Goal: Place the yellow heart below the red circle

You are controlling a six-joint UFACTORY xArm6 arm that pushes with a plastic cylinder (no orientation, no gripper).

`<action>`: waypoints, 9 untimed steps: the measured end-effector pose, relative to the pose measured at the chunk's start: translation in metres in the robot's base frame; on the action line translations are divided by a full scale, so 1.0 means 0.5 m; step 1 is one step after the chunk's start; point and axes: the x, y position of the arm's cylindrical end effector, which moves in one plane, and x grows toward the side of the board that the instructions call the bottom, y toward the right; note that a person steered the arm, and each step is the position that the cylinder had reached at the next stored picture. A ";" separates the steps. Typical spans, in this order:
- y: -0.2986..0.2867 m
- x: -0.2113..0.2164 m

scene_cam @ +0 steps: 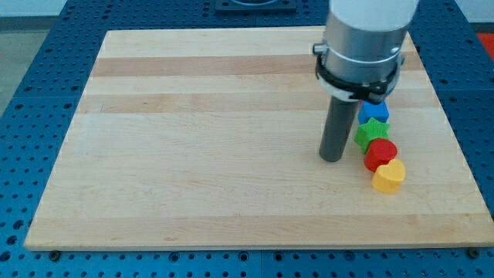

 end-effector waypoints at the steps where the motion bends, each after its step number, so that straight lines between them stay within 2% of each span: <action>1: -0.062 -0.014; 2: -0.115 0.015; 3: -0.112 0.099; 4: -0.155 0.030; 6: -0.158 -0.330; 8: -0.158 -0.343; 9: -0.158 -0.397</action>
